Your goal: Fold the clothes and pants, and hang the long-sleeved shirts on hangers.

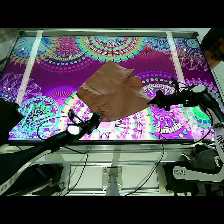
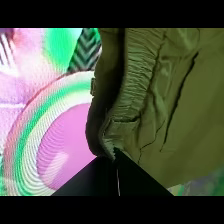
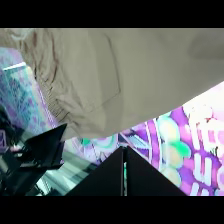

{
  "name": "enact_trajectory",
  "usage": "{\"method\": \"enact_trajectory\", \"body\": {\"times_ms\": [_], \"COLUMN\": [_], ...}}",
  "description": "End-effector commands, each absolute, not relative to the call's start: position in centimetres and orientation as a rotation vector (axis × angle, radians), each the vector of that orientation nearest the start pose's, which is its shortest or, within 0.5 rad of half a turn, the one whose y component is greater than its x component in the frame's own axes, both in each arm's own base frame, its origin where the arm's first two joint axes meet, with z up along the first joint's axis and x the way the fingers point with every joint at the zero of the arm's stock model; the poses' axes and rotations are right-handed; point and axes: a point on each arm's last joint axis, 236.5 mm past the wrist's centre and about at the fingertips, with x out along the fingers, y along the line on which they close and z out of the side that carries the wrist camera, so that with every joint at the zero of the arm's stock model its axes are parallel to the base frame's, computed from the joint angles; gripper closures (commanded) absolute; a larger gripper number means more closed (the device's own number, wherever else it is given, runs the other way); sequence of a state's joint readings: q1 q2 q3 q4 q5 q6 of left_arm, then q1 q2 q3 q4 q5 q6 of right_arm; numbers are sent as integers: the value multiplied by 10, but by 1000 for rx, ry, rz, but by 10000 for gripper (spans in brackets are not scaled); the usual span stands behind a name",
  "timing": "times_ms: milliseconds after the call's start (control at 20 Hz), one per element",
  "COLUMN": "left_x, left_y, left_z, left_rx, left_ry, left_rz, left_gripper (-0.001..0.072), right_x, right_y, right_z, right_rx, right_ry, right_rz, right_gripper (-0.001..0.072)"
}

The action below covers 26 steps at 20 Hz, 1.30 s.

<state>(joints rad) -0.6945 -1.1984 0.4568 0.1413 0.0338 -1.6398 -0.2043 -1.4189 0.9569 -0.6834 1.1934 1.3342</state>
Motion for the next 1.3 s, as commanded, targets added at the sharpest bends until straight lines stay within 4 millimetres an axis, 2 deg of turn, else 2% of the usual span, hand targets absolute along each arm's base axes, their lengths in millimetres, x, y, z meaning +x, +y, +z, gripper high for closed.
{"method": "enact_trajectory", "body": {"times_ms": [0,100,250,450,600,650,700,750,800,900,1050,1150,1250], "left_x": [331,341,341,348,349,351,353,353,352,352,351,351,352], "left_y": [-224,-208,-190,-162,-152,-150,-148,-148,-147,-146,-146,-146,-145], "left_z": [-56,-47,-56,-60,-59,-57,-56,-56,-57,-58,-58,-58,-59], "left_rx": [-1019,-993,-919,-858,-762,-742,-734,-728,-719,-695,-687,-686,-679], "left_ry": [882,852,909,922,963,964,958,956,959,961,962,962,961], "left_rz": [-56,-67,-83,-62,-96,-100,-100,-101,-104,-108,-109,-109,-110], "left_gripper": [698,698,699,698,699,699,698,698,699,698,698,698,698], "right_x": [383,384,371,347,340,336,333,329,327,330,347,355,357], "right_y": [86,85,90,111,133,143,151,159,166,168,164,158,156], "right_z": [-43,-51,-72,-90,-91,-91,-91,-91,-91,-97,-100,-101,-102], "right_rx": [941,1018,1148,1259,1222,1202,1190,1189,1199,1204,1268,1283,1293], "right_ry": [1282,1234,1199,1212,1243,1260,1273,1291,1308,1301,1233,1193,1181], "right_rz": [242,186,122,133,178,198,212,220,213,157,60,22,4], "right_gripper": [699,700,700,700,698,658,494,279,174,167,171,292,332]}}
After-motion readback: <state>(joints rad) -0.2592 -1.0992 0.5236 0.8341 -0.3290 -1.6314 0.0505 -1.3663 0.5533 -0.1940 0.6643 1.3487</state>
